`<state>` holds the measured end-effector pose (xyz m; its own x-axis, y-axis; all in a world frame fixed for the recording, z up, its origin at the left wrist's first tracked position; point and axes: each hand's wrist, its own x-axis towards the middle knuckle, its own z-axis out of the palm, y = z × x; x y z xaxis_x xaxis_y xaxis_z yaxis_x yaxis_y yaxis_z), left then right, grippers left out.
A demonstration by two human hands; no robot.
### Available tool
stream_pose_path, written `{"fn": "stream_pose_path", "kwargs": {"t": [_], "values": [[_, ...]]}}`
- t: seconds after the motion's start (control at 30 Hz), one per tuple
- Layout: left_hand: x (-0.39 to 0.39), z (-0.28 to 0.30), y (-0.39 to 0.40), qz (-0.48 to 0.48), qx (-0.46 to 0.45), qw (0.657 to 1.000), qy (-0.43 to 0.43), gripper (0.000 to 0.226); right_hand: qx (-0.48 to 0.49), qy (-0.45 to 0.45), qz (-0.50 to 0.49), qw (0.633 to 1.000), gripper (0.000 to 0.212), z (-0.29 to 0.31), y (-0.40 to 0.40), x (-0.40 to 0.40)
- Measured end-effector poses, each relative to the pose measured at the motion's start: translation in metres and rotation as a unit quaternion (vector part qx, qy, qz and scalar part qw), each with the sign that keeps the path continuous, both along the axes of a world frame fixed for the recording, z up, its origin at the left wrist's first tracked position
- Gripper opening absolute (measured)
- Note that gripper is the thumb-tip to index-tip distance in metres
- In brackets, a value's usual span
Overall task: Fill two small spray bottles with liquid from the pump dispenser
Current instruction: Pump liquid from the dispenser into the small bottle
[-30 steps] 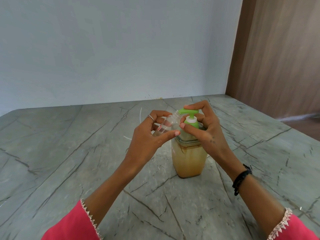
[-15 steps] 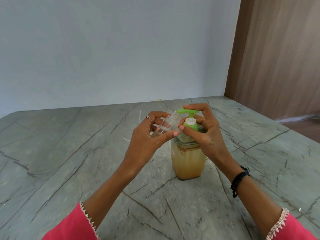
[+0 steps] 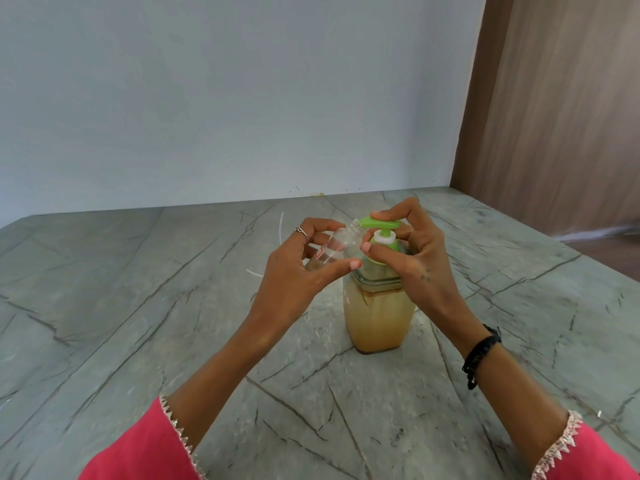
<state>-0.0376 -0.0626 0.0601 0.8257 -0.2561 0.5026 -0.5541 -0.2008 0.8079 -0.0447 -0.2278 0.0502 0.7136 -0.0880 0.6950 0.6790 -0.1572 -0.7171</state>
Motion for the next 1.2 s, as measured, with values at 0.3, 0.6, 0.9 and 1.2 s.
{"fn": "stream_pose_path", "kwargs": {"t": [0.3,0.6,0.9,1.2], "values": [[-0.001,0.002,0.000,-0.001,-0.006,1.000,0.001,0.043,-0.015,-0.009,0.042,0.999,0.038,-0.004,0.000,0.002],[0.000,0.003,0.000,0.003,-0.018,1.000,0.004,0.040,-0.119,-0.095,-0.062,0.986,0.048,-0.012,-0.006,0.007],[0.001,0.000,0.000,0.001,-0.024,1.000,0.009,0.039,-0.103,-0.135,-0.074,0.983,0.041,-0.011,-0.004,0.010],[0.003,0.003,-0.003,0.004,-0.019,1.000,0.004,0.039,-0.074,-0.128,-0.060,0.987,0.042,-0.007,-0.002,0.009]]}}
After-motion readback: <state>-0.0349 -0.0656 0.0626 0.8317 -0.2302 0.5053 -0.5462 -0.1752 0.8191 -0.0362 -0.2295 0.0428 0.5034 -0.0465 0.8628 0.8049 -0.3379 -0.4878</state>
